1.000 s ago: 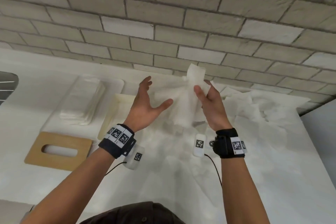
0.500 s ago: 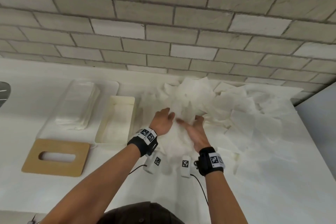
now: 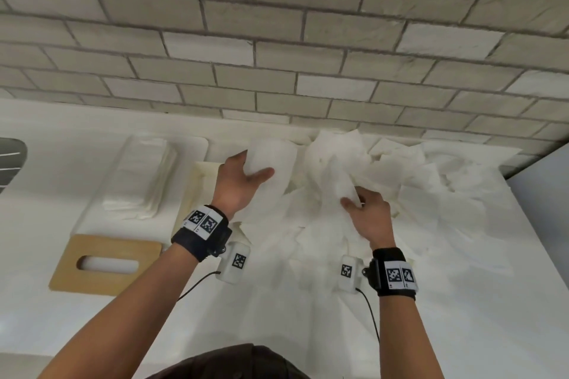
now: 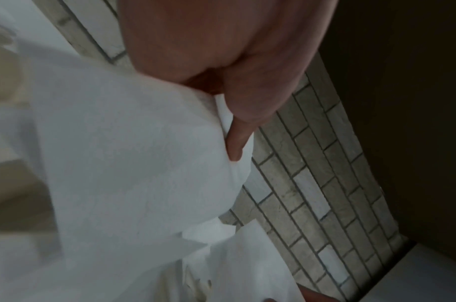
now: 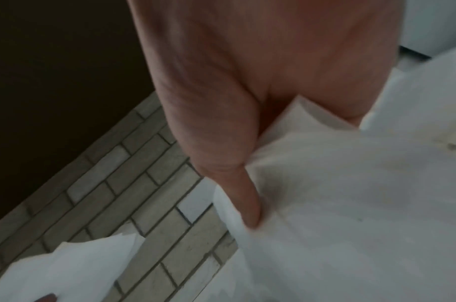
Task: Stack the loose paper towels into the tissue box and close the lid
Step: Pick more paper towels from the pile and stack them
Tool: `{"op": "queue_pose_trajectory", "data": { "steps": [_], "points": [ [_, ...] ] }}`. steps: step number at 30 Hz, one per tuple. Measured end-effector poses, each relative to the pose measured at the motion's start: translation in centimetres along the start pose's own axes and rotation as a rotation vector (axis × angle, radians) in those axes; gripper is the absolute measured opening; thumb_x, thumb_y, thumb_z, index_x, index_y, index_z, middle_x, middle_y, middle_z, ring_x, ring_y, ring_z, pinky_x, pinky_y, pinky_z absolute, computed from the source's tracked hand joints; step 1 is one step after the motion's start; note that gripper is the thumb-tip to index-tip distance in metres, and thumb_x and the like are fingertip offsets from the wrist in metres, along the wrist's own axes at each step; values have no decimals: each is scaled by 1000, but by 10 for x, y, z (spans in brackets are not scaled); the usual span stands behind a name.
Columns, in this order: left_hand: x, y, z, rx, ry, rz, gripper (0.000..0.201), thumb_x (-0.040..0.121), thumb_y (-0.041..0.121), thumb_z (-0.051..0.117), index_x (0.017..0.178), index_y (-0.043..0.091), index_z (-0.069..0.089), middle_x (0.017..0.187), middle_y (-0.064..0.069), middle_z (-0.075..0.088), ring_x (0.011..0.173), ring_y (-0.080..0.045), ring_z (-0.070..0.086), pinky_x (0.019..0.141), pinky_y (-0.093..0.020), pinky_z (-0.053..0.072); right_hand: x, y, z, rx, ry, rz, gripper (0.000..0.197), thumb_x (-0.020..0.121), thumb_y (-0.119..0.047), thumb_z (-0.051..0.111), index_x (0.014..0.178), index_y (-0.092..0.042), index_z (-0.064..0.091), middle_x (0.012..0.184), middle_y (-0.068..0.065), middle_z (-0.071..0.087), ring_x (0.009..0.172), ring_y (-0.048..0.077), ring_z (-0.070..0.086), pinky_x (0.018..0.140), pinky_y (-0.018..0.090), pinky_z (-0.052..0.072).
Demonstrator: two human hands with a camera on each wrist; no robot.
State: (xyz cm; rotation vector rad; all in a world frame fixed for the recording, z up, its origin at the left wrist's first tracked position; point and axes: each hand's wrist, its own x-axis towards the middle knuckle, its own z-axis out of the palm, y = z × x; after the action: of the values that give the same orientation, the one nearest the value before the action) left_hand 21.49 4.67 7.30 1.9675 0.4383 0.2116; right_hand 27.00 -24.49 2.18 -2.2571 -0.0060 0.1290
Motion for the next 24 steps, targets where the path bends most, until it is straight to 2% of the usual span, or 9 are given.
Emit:
{"op": "queue_pose_trajectory", "data": {
  "steps": [2, 4, 6, 9, 12, 15, 20, 22, 24],
  "points": [
    [-1, -6, -9, -65, 20, -23, 32, 89, 35, 85, 117, 22, 76, 108, 10, 79, 100, -13, 74, 91, -37, 61, 3, -12, -1, -37, -4, -40, 17, 91, -28, 83, 99, -16, 74, 83, -9, 74, 83, 21, 69, 71, 14, 50],
    [-3, -11, -18, -116, 20, -35, 30, 91, 37, 83, 117, 23, 75, 108, 10, 79, 101, -13, 75, 94, -43, 62, 2, -25, -1, 4, 5, -46, 34, 83, -44, 86, 99, -16, 74, 85, -7, 75, 85, 22, 70, 79, 31, 55],
    [-4, -14, -25, -149, 19, -31, 26, 98, 35, 76, 120, 23, 73, 111, 11, 78, 104, -12, 75, 97, -44, 61, -3, -47, -5, 32, -47, -86, 48, 79, -60, 83, 98, -18, 72, 83, -9, 72, 81, 17, 68, 79, 36, 54],
    [-2, -19, -35, -185, 6, -29, 24, 108, 33, 62, 127, 21, 69, 118, 8, 76, 111, -12, 71, 104, -45, 57, -22, -100, -17, 217, -222, -168, 31, 90, -43, 86, 114, -27, 76, 106, -10, 81, 102, 14, 77, 96, 45, 61],
    [0, -23, -43, -287, -63, -80, 26, 113, 30, 51, 127, 20, 70, 119, 6, 78, 116, -17, 72, 107, -46, 56, -43, -157, -25, 456, -327, -245, 34, 95, -20, 82, 128, -21, 74, 119, 0, 81, 111, 23, 78, 95, 46, 63],
    [-4, -26, -52, -410, -162, -121, 30, 113, 26, 47, 126, 16, 72, 120, -1, 80, 121, -27, 72, 109, -45, 54, -46, -189, -16, 641, -332, -237, 37, 96, -14, 77, 132, -15, 70, 126, 7, 79, 117, 29, 76, 96, 45, 63],
    [-15, -17, -87, -861, -292, -370, 55, 112, 59, 35, 138, 23, 66, 129, -1, 77, 124, -23, 72, 109, -42, 51, -36, -194, 40, 663, -268, -106, 35, 98, -15, 78, 132, -11, 70, 126, 9, 78, 118, 31, 75, 105, 55, 58],
    [-15, -25, -100, -874, -339, -338, 61, 105, 71, 42, 141, 27, 65, 134, 1, 75, 127, -22, 70, 109, -44, 51, -38, -188, 73, 634, -234, -63, 33, 99, -20, 78, 130, -12, 71, 123, 7, 80, 116, 29, 76, 106, 58, 57],
    [-17, -37, -115, -624, -277, -248, 45, 99, 53, 69, 133, 24, 71, 123, 2, 79, 119, -21, 74, 106, -47, 55, -45, -183, 106, 626, -256, -10, 32, 103, -29, 74, 130, -14, 72, 123, 5, 80, 116, 26, 76, 107, 55, 57]
  ]
}}
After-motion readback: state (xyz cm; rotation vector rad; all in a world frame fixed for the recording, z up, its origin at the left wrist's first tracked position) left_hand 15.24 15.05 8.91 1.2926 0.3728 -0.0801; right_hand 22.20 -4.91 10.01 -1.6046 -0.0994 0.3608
